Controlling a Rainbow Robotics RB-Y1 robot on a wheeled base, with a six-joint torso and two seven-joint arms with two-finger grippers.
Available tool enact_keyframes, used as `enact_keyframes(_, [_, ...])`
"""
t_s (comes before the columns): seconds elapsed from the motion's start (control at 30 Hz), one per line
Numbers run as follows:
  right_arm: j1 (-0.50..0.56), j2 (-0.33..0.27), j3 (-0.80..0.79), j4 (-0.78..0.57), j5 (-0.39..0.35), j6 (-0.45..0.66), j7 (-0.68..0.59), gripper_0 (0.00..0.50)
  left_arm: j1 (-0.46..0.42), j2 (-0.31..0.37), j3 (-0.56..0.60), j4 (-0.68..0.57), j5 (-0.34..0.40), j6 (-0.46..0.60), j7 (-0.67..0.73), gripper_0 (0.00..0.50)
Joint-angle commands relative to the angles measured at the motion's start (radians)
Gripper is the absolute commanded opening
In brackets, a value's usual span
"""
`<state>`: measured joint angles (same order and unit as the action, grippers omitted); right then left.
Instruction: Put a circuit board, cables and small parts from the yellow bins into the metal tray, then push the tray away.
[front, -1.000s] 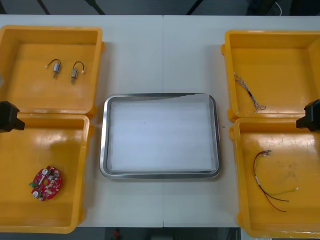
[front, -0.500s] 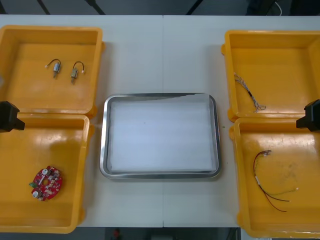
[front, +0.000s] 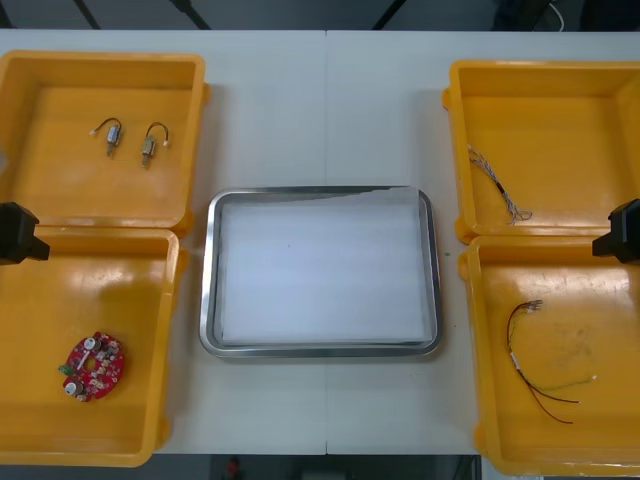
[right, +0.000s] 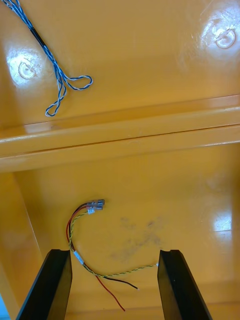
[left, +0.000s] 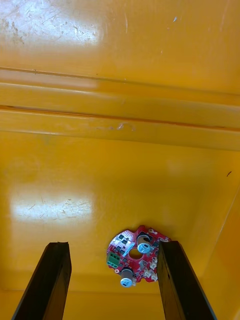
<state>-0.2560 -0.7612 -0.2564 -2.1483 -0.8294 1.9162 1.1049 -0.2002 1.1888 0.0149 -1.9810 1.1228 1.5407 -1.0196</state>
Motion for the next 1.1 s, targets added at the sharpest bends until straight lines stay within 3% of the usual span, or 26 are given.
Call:
enact_keyframes(0.03, [0.011,-0.038,-0.03,-0.027,-0.008,0.004,-0.002,0.5,-0.027,-0.006,0.004,-0.022,0.008,-0.008,-0.074,0.5])
enact_keyframes(0.2, [0.073,-0.052,-0.001,-0.025,-0.027,0.004,0.004,0.5,-0.027,-0.006,0.004,-0.022,0.008,-0.008,-0.074,0.5])
enact_keyframes(0.23, [0.078,-0.056,0.0,-0.032,-0.033,0.004,0.004,0.5,0.002,-0.014,-0.024,-0.012,0.011,0.087,-0.074,0.5])
enact_keyframes(0.4, [0.161,-0.09,0.005,-0.074,-0.1,0.004,0.016,0.5,-0.004,0.009,-0.026,-0.01,0.022,0.078,-0.08,0.5])
enact_keyframes(0.77, [0.325,-0.095,0.019,-0.263,-0.117,-0.013,0.078,0.5,-0.005,0.022,-0.019,-0.01,0.054,0.07,-0.103,0.5])
enact_keyframes(0.93, [0.363,-0.095,0.065,-0.28,-0.103,-0.077,0.099,0.5,0.01,0.022,-0.019,-0.013,0.058,0.056,-0.116,0.5])
enact_keyframes(1.1, [0.374,-0.095,0.16,-0.28,-0.005,-0.138,0.108,0.5,0.056,0.022,-0.003,-0.03,0.058,0.009,-0.129,0.5])
